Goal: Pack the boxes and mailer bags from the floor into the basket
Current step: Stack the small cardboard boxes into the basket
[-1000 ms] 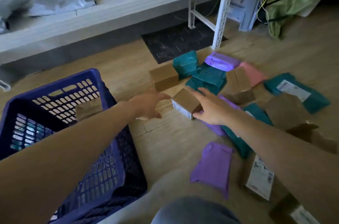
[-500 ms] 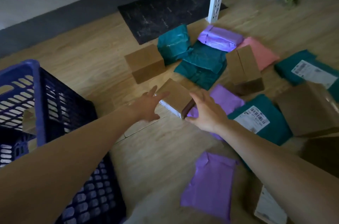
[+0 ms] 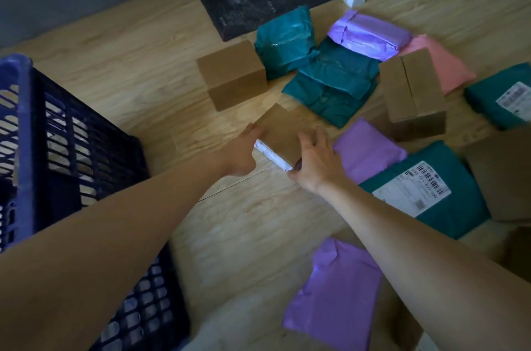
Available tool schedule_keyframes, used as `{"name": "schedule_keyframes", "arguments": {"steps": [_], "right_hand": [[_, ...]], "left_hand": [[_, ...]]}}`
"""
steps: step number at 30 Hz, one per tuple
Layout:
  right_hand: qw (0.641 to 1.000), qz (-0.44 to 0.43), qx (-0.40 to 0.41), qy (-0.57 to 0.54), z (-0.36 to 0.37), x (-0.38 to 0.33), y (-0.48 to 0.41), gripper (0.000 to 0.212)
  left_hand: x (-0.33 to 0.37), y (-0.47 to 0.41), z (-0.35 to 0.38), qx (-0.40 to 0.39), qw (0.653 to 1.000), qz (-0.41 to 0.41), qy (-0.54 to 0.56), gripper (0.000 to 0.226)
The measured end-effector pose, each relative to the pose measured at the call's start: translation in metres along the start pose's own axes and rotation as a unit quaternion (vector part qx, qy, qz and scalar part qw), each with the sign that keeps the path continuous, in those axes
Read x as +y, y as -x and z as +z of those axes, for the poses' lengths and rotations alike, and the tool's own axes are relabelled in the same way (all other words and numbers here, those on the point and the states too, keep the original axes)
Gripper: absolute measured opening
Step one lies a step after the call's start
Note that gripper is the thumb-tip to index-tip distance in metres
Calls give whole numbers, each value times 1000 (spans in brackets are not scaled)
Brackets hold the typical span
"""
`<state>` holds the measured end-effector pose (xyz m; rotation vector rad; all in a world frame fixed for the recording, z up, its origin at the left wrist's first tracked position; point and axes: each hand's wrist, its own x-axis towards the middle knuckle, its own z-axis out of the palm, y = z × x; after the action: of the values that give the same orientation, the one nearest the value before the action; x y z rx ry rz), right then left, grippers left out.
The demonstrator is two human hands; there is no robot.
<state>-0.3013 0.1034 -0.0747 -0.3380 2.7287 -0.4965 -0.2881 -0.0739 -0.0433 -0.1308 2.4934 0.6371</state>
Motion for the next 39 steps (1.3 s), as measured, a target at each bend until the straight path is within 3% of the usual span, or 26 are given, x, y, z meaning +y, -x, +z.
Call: {"name": "schedule_keyframes", "arguments": {"steps": [11, 25, 32, 39], "right_hand": [[997, -4, 32, -75, -9, -25, 3, 85], [986, -80, 39, -142, -93, -70, 73, 73], [975, -118, 26, -188, -142, -117, 132, 70], [965, -137, -23, -223, -181, -166, 197, 62]], "left_hand": [[3, 26, 1, -3, 999, 38, -38, 78], [9, 136, -51, 140, 988, 28, -64, 85], [10, 226, -72, 229, 959, 53, -159, 97], [0, 315, -92, 321, 927, 59, -187, 95]]}}
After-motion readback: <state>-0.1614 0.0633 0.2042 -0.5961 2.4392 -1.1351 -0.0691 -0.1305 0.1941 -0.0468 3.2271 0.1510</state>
